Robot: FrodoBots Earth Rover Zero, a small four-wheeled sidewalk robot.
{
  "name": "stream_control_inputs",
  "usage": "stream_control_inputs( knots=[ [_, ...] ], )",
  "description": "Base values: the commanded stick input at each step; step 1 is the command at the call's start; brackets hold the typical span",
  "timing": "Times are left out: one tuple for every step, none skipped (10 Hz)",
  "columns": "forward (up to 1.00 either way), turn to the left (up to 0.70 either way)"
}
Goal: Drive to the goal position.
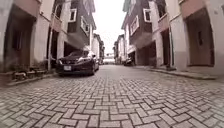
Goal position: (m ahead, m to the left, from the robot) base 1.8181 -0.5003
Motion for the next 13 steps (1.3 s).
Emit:
stream_control_inputs(
  knots=[
    [0.7,0.0],
    [0.7,0.0],
    [0.7,0.0],
    [0.7,0.0],
    [0.7,0.0],
    [0.7,0.0],
    [0.7,0.0],
    [0.7,0.0],
    [0.7,0.0],
    [0.7,0.0],
    [0.7,0.0],
    [0.7,0.0],
    [0.7,0.0]
  ],
)
